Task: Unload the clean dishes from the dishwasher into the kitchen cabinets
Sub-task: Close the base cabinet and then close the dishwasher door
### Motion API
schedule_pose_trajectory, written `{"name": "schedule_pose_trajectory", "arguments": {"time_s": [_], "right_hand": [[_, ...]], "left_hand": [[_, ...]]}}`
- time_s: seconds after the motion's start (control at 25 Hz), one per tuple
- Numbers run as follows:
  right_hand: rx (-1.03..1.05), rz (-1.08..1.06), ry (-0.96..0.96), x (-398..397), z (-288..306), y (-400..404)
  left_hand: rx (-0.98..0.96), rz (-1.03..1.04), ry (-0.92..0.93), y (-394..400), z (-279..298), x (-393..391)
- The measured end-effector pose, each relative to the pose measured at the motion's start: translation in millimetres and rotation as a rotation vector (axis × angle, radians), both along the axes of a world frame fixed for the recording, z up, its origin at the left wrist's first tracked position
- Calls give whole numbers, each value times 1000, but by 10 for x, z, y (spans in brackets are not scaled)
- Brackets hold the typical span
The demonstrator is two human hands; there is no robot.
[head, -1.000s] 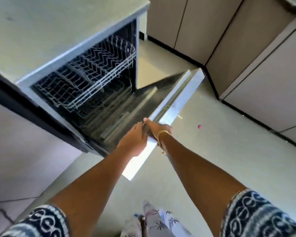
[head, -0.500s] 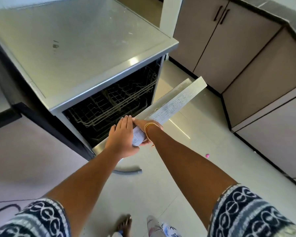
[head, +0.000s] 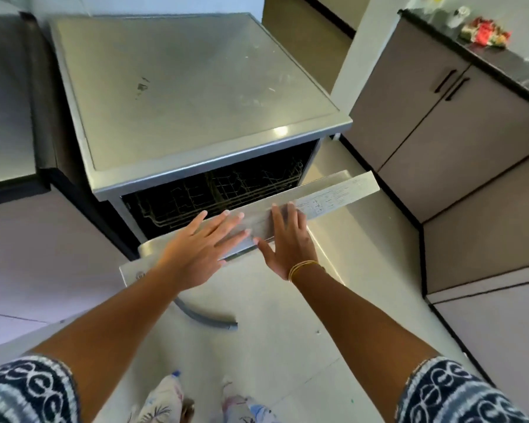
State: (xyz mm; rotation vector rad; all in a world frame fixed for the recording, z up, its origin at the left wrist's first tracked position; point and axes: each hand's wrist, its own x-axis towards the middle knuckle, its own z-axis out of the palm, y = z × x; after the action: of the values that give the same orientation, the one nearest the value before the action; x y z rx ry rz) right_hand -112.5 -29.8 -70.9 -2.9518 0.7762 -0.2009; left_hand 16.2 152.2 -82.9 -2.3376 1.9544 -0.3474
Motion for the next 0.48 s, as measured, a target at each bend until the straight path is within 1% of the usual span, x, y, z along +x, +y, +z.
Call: {"name": "schedule_pose_trajectory", "arguments": {"time_s": [0.12,0.24,0.36,0.4,0.48], "right_hand": [[-6,90,-1,237,-46,-182],[-52,98,-52,696,30,-257],[-101,158,-153,1145,197,-407],[-104,179,-154,1252,260,-484],[-55,213,-133,1395,343,-598]], "left_hand": [[-97,209,-114,-38,-36,133],[-180,344,-151,-174,-7,361],[-210,354,-215,-315,173,728],[-210,345,-224,-352,228,832],[-216,347,-167,-384,298,947]]}}
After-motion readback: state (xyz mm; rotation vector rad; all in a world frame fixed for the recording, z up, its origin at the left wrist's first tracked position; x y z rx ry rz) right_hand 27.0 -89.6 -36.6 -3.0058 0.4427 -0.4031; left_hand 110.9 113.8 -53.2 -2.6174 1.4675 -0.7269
